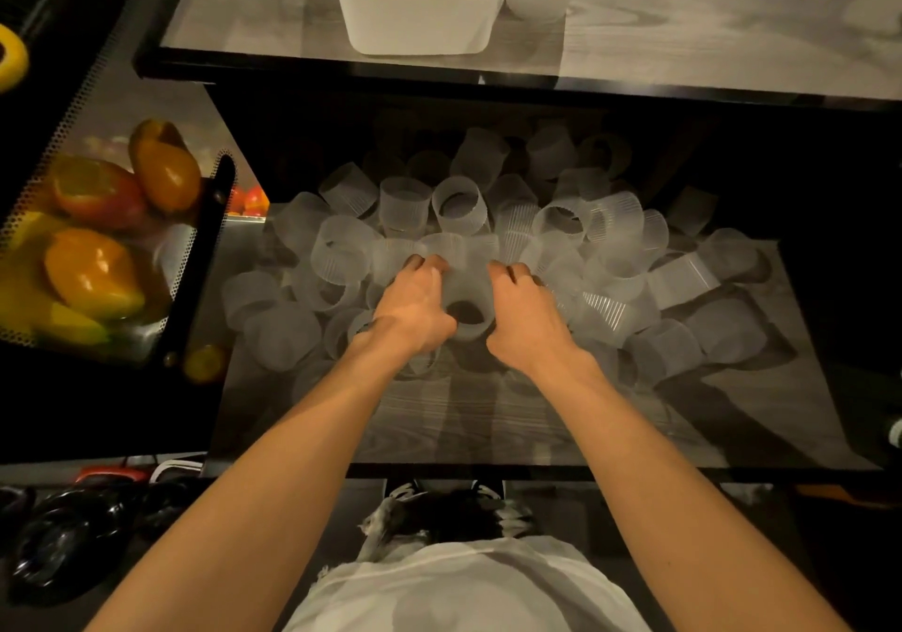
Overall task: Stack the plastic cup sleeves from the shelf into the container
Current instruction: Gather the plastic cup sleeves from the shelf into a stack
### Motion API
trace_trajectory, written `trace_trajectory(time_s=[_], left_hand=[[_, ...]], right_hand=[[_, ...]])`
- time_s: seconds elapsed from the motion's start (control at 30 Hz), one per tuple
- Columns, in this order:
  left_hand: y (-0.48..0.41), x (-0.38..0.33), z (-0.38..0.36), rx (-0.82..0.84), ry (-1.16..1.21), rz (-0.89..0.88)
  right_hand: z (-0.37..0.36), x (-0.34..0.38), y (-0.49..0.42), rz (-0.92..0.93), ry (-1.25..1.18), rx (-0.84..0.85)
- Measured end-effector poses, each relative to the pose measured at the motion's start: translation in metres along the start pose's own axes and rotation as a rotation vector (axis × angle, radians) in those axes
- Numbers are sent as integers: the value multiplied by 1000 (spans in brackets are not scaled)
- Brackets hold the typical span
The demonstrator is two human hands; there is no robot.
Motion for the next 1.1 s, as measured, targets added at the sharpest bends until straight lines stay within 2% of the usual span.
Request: trace_trajectory(time_s=[0.1, 0.17, 0.23, 0.4, 0.5, 0.6, 0.73, 0.83, 0.97, 1.1], left_hand=[[4, 6, 13, -23, -5, 43], [8, 14, 22, -26, 2, 79], [14, 23, 30, -3, -38, 108], [32, 42, 49, 43, -219, 181], [43, 53, 47, 132, -277, 269], [55, 60, 43, 122, -266, 315], [61, 62, 38, 72, -124, 328], [61, 63, 45, -17, 21, 324], [60, 59, 55, -120, 307, 333], [53, 51, 59, -247, 551, 319]], right_hand=[[2, 8, 5, 72, 45, -60], [2, 18, 6, 105, -63, -52], [-1, 30, 7, 114, -151, 10], [-32, 51, 11, 73, -203, 293], [-46, 56, 17, 63, -186, 355], [-54, 60, 23, 48, -230, 370], [-58, 63, 23, 80, -185, 314], [-54, 57, 19, 43, -386, 285], [-44, 45, 14, 29, -522, 266], [-34, 31, 12, -98, -705, 266]])
Point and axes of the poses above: each hand's wrist, its own y-axis away from the middle knuckle, its own z-axis out of the back of the hand, x = y × z, the point moved 6 cm from there along -y, towards the middle knuckle, and after that the axes turned 15 degrees about -z, right-handed, at the moved point
